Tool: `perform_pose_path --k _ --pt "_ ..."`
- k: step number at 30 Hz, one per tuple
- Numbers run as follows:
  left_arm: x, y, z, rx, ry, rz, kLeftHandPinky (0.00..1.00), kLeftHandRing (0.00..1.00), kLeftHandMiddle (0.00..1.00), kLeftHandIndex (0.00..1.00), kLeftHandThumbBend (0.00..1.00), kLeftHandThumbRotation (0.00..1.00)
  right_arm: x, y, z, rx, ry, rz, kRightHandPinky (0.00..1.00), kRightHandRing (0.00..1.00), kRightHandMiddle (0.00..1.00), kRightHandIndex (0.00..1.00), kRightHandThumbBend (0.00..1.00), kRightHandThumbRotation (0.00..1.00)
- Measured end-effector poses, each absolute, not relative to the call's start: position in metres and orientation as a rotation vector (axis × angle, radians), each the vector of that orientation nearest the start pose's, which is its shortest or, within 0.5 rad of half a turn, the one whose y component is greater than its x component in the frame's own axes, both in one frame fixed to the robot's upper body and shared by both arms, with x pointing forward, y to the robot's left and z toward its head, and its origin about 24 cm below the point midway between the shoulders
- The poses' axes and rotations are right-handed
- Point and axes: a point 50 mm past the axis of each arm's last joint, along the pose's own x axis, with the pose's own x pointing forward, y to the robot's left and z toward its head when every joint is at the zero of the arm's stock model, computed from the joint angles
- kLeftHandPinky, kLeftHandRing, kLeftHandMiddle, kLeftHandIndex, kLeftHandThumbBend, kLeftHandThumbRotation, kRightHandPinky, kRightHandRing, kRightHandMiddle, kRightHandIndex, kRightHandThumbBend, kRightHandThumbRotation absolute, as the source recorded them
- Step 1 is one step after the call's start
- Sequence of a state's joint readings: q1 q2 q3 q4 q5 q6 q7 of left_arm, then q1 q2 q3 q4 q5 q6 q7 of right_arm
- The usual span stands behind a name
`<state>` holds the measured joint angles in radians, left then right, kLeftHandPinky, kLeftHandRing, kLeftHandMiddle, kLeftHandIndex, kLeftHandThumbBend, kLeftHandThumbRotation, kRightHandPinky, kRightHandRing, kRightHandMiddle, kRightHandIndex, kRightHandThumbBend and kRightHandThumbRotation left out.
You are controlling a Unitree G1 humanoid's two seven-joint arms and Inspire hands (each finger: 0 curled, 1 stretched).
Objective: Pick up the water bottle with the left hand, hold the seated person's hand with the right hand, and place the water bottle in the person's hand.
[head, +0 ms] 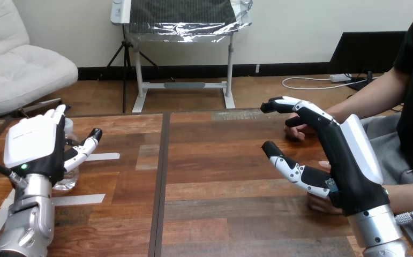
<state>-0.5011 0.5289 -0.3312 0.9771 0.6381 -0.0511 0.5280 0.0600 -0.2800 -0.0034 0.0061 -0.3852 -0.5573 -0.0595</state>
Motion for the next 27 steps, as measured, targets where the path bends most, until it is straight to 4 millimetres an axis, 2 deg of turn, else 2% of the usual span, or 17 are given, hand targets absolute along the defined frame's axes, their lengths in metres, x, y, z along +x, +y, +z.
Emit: perform_pose_path --k 15,27 --pt "0.3115 0.2762 0.0178 1.33 0.13 0.26 0.88 0.87 0.88 0.89 0.42 1.0 0.2292 -0.1778 0.0789 -0.625 -0.493 0.128 0.69 0.79 0.8 0.71 0.4 0.12" --pt "0.3101 0.281 0.0171 1.339 0.168 0.287 0.9 0.9 0.91 0.92 0.45 1.0 0.2292 -0.1784 0.0793 -0.612 -0.493 0.124 0.69 0.79 0.8 0.71 0.4 0.12"
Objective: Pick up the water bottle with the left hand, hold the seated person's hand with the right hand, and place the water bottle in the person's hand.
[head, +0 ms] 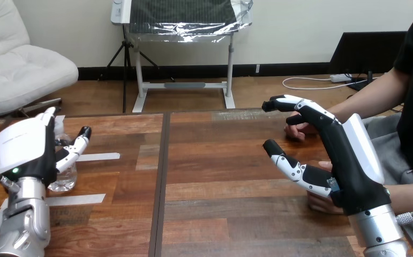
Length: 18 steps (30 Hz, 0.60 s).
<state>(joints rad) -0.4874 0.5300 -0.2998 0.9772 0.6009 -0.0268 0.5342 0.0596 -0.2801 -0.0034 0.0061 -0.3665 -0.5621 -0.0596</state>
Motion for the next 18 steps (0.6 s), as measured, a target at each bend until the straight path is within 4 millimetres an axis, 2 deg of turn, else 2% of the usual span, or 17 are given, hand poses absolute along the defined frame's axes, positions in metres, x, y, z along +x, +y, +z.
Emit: perform_pose_path --k 18 --pt "0.3086 0.2895 0.0175 1.383 0.233 0.338 0.89 0.9 0.91 0.92 0.42 0.98 0.2292 -0.1784 0.0793 -0.613 -0.493 0.124 0.7 0.79 0.8 0.71 0.4 0.17"
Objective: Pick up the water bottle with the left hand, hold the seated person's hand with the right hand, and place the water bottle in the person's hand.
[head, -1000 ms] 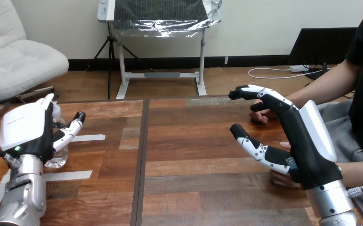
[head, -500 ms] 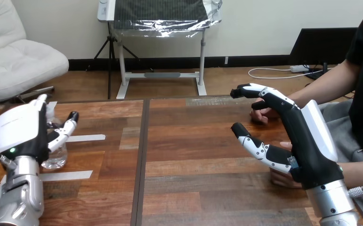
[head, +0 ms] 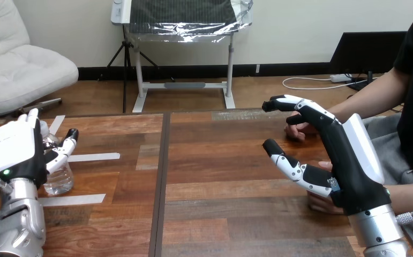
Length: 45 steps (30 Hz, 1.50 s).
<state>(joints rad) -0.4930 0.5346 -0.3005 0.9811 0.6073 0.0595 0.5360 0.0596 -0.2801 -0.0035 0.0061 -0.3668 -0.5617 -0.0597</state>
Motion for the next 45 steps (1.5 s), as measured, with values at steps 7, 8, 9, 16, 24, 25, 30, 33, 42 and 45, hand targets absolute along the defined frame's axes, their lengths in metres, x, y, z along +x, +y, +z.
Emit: perform_pose_path --k 7,8,9,16,24,25,30,33,42,45 --pt "0.3085 0.2895 0.0174 1.388 0.233 0.34 0.88 0.9 0.91 0.91 0.41 0.96 0.2293 -0.1784 0.0792 -0.615 -0.492 0.125 0.7 0.79 0.8 0.71 0.4 0.14" --pt "0.3086 0.2894 0.0174 1.387 0.233 0.34 0.88 0.9 0.91 0.91 0.41 0.96 0.2293 -0.1784 0.0792 -0.615 -0.492 0.125 0.7 0.79 0.8 0.71 0.4 0.13" --pt "0.3086 0.2894 0.0174 1.387 0.232 0.339 0.88 0.9 0.91 0.91 0.42 0.95 0.2293 -0.1784 0.0792 -0.615 -0.492 0.125 0.7 0.79 0.8 0.71 0.4 0.13" --pt "0.3087 0.2895 0.0175 1.387 0.234 0.34 0.88 0.9 0.91 0.91 0.43 0.96 0.2293 -0.1784 0.0792 -0.615 -0.492 0.125 0.69 0.79 0.8 0.71 0.4 0.11" --pt "0.3093 0.2899 0.0178 1.383 0.241 0.339 0.88 0.9 0.92 0.92 0.43 0.96 0.2293 -0.1784 0.0792 -0.615 -0.492 0.125 0.69 0.79 0.8 0.71 0.4 0.11" --pt "0.3095 0.2899 0.018 1.381 0.242 0.339 0.87 0.9 0.92 0.92 0.43 0.96 0.2293 -0.1784 0.0792 -0.615 -0.492 0.125 0.69 0.79 0.8 0.71 0.4 0.11" --pt "0.3103 0.2897 0.0184 1.378 0.246 0.337 0.87 0.9 0.91 0.92 0.44 0.96 0.2293 -0.1784 0.0792 -0.615 -0.493 0.125 0.69 0.79 0.8 0.71 0.4 0.11" --pt "0.311 0.2897 0.0186 1.37 0.252 0.334 0.88 0.9 0.92 0.92 0.45 0.98 0.2293 -0.1784 0.0792 -0.615 -0.492 0.125 0.69 0.79 0.8 0.71 0.4 0.12" --pt "0.3134 0.2897 0.0198 1.271 0.279 0.351 0.82 0.87 0.9 0.92 0.48 0.94 0.2293 -0.1787 0.0793 -0.616 -0.493 0.125 0.69 0.79 0.8 0.71 0.4 0.13" --pt "0.314 0.2886 0.0196 1.211 0.282 0.364 0.81 0.86 0.9 0.91 0.48 0.92 0.2292 -0.1788 0.0794 -0.617 -0.493 0.126 0.69 0.79 0.8 0.71 0.4 0.14"
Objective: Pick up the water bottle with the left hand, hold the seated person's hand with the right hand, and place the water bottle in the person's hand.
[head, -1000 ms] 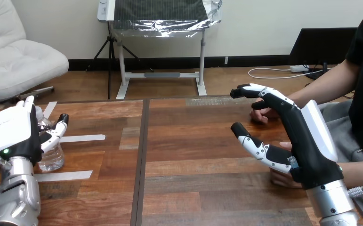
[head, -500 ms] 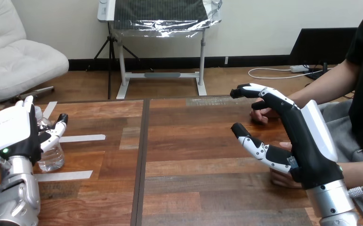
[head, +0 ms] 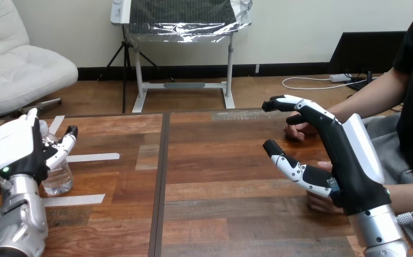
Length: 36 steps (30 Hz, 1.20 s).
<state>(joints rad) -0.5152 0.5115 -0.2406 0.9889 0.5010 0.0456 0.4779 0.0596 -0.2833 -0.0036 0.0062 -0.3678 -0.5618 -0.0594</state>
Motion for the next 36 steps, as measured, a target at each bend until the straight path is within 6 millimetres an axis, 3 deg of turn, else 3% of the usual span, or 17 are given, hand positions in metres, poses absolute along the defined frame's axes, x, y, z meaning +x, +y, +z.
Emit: perform_pose_path --k 17,36 --pt "0.317 0.2842 0.0193 0.656 0.264 0.421 0.8 0.88 0.92 0.91 0.4 0.83 0.2294 -0.1794 0.0798 -0.603 -0.492 0.126 0.7 0.8 0.8 0.71 0.41 0.12" --pt "0.3155 0.2832 0.0154 0.471 0.251 0.473 0.81 0.88 0.91 0.91 0.41 0.8 0.2294 -0.1804 0.08 -0.612 -0.49 0.132 0.7 0.79 0.8 0.71 0.39 0.13"
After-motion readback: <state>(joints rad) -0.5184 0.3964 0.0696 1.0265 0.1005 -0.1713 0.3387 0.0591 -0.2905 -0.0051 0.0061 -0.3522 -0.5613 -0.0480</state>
